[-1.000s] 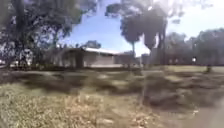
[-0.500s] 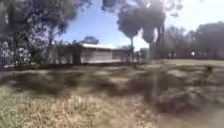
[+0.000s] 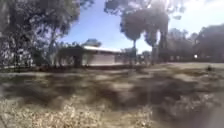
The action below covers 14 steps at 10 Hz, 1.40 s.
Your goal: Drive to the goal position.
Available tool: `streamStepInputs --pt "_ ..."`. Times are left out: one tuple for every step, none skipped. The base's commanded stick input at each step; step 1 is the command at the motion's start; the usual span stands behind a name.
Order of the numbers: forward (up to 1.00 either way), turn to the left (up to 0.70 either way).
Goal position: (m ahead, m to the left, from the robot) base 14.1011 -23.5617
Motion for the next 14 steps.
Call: streamStepInputs --pt "0.7 -0.35" --pt "0.7 -0.35" --pt "0.7 -0.35" --pt "0.7 -0.35" --pt "0.7 -0.35" --pt "0.7 -0.32" --pt "0.7 -0.04" --pt "0.7 0.0" --pt "0.7 0.0" --pt "0.7 0.0" --pt "0.7 0.0" --pt "0.7 0.0" --pt "0.7 0.0" --pt "0.7 0.0"
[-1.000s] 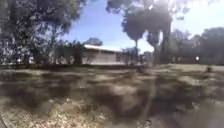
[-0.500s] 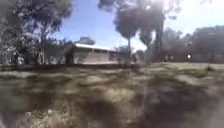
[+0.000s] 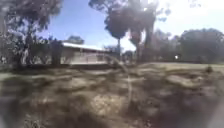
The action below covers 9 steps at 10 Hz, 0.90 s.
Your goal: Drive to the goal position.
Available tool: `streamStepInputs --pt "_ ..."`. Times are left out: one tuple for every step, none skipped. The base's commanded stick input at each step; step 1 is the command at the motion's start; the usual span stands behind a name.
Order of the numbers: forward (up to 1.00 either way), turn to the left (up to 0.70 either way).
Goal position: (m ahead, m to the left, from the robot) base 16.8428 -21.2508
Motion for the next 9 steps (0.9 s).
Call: streamStepInputs --pt "0.7 0.0" --pt "0.7 0.0" --pt "0.7 -0.09" --pt "0.7 -0.33" --pt "0.7 -0.35" --pt "0.7 -0.35" --pt "0.7 -0.35" --pt "0.7 -0.35" --pt "0.7 -0.35"
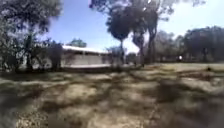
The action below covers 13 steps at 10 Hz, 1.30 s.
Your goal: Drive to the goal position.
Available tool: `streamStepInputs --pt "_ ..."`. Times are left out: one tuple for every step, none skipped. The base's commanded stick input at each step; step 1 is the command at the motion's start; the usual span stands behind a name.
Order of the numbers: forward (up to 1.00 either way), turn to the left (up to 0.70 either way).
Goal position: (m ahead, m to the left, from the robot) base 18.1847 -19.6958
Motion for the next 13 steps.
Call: streamStepInputs --pt "0.7 -0.35" --pt "0.7 -0.35" --pt "0.7 -0.35" --pt "0.7 -0.35" --pt "0.7 -0.35" --pt "0.7 -0.35" --pt "0.7 -0.35" --pt "0.7 -0.35" --pt "0.7 -0.35" --pt "0.7 -0.35" --pt "0.7 -0.35" --pt "0.7 -0.35" --pt "0.7 -0.35"
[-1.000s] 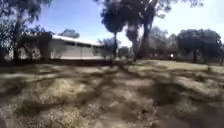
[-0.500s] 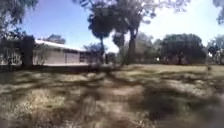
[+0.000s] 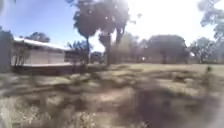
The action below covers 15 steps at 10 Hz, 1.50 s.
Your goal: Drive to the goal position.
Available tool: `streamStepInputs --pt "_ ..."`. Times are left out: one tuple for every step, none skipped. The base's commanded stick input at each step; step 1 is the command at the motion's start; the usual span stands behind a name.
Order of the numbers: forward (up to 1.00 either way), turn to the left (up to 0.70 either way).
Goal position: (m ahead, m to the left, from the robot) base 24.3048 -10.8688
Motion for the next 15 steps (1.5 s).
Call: streamStepInputs --pt "0.7 -0.35" --pt "0.7 -0.35" --pt "0.7 -0.35" --pt "0.7 -0.35" --pt "0.7 -0.35" --pt "0.7 -0.35" --pt "0.7 -0.35" --pt "0.7 -0.09" --pt "0.7 0.0" --pt "0.7 0.0" --pt "0.7 0.0" --pt "0.7 0.0" --pt "0.7 0.0" --pt "0.7 0.0" --pt "0.7 0.0"
